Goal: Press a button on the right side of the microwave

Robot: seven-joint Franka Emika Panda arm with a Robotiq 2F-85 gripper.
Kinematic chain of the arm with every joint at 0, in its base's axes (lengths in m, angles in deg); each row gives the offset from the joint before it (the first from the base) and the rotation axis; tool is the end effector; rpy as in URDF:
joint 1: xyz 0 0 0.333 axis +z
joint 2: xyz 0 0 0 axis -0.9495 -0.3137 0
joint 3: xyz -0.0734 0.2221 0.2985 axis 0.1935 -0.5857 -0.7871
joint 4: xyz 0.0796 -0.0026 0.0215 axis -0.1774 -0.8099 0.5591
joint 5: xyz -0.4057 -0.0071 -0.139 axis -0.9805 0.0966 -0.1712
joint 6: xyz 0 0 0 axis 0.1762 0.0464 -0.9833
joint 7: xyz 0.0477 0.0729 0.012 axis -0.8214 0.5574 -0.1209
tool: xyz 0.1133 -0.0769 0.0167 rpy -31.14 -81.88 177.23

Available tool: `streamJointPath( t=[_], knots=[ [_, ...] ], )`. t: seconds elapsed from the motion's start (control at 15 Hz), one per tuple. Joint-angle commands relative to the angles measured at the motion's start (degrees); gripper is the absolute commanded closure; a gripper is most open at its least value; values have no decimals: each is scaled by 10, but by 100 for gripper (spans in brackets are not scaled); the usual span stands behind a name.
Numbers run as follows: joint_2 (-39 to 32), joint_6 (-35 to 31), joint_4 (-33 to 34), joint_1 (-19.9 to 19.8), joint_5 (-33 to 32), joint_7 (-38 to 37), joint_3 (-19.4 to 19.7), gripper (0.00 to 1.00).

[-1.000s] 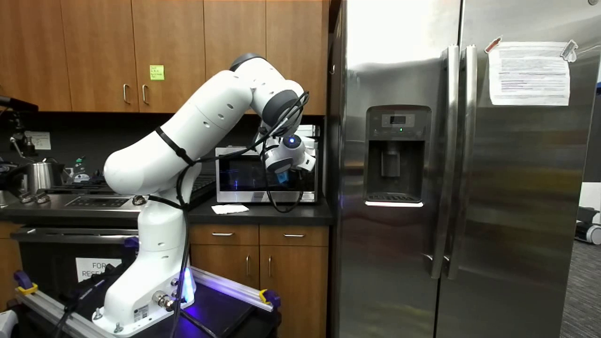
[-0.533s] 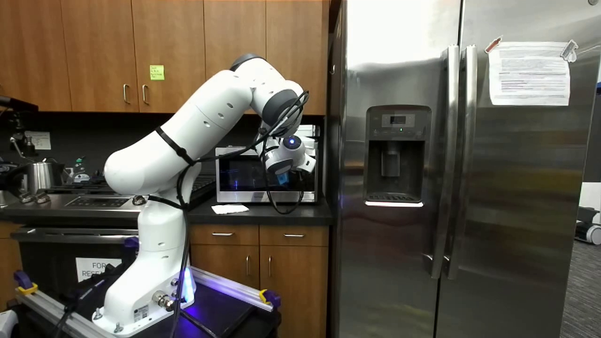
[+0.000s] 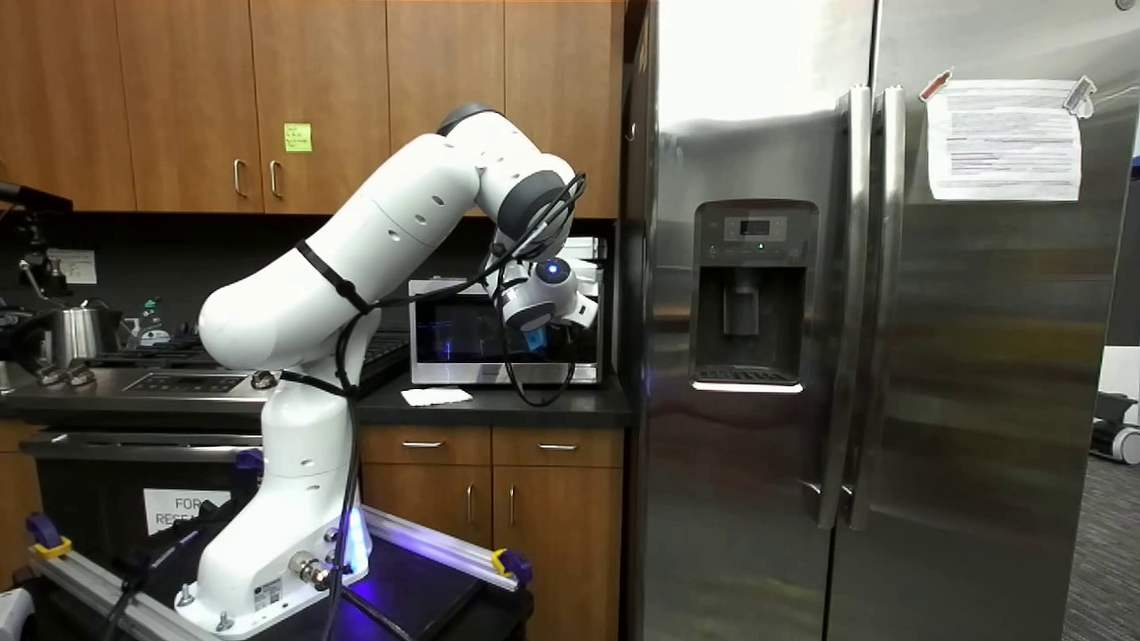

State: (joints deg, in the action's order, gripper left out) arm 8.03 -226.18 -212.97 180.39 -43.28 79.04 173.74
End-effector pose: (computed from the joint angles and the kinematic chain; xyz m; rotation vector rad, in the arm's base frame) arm 0.6462 -0.0970 0.3196 -2.0881 0.8543 -0.9506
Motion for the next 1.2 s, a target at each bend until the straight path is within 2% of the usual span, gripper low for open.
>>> streamJointPath(
  t=[0.0, 0.53, 1.13],
  knots=[
    [-29, 0, 15, 21, 28, 5, 17, 100],
    [-17, 1, 50, 59, 26, 8, 38, 100],
    [-43, 10, 89, 137, 64, 2, 103, 100]
  ],
)
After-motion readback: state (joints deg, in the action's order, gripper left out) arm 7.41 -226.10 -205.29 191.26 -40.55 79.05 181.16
